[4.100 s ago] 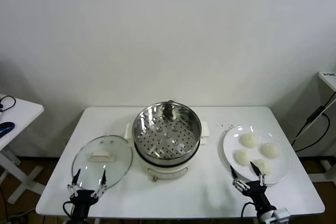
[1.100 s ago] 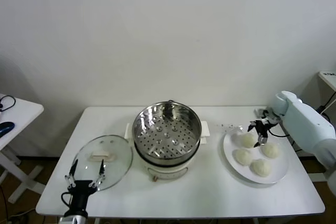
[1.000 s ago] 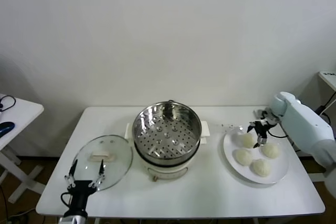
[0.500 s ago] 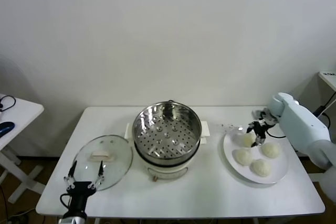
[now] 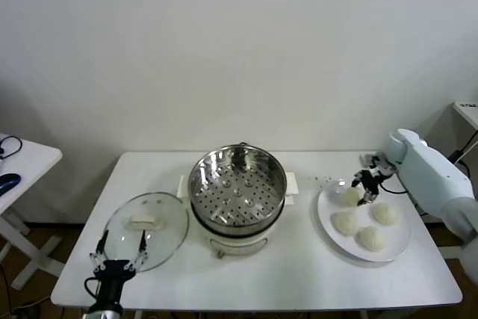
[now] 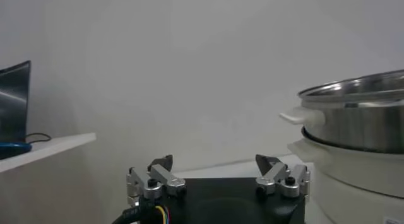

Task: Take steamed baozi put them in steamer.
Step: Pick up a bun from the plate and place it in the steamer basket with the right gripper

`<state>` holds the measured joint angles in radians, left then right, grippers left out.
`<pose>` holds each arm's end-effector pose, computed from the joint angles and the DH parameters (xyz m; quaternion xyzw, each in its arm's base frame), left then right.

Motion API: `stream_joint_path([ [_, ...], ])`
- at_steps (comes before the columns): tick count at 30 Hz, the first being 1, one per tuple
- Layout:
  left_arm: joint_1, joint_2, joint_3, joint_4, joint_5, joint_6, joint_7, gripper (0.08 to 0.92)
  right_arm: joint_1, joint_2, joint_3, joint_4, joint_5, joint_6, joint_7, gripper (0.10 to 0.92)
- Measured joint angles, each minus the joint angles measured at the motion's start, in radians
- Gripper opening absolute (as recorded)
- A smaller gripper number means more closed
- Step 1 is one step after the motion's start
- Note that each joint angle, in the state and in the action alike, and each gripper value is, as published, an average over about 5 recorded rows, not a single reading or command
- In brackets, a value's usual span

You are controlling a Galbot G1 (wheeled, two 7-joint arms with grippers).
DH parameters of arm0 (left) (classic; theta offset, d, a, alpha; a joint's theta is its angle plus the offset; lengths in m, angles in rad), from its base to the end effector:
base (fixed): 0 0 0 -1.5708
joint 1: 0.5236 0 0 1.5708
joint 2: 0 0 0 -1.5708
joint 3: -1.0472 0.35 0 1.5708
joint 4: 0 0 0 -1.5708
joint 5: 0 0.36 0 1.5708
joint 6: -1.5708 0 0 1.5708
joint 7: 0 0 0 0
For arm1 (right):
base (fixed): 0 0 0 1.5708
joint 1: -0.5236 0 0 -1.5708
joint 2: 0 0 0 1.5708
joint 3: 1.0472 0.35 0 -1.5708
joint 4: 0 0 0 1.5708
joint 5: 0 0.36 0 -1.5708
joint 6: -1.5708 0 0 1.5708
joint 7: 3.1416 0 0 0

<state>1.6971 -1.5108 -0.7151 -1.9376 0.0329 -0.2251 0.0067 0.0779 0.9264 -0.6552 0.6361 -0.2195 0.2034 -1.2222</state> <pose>0.1316 0.0771 -0.3721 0.0529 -0.9936 -0.0956 0.0276 0.6037 -0.2262 -0.1979 0.5256 -0.5333 0.5313 0.3964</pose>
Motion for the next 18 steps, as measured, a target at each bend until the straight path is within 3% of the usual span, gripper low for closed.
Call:
stream_joint_path([
  [11,0.001,0.0,0.004,-0.005,0.007,0.003,0.003,0.823,0.275,-0.038,-0.267,0.274,0.152,0.032,-0.019,0.634],
  [18,0.001,0.0,0.01,-0.01,0.016,0.01,0.004,0.823,0.441,-0.002,-0.378,0.45,0.164,0.08,-0.025,0.628],
])
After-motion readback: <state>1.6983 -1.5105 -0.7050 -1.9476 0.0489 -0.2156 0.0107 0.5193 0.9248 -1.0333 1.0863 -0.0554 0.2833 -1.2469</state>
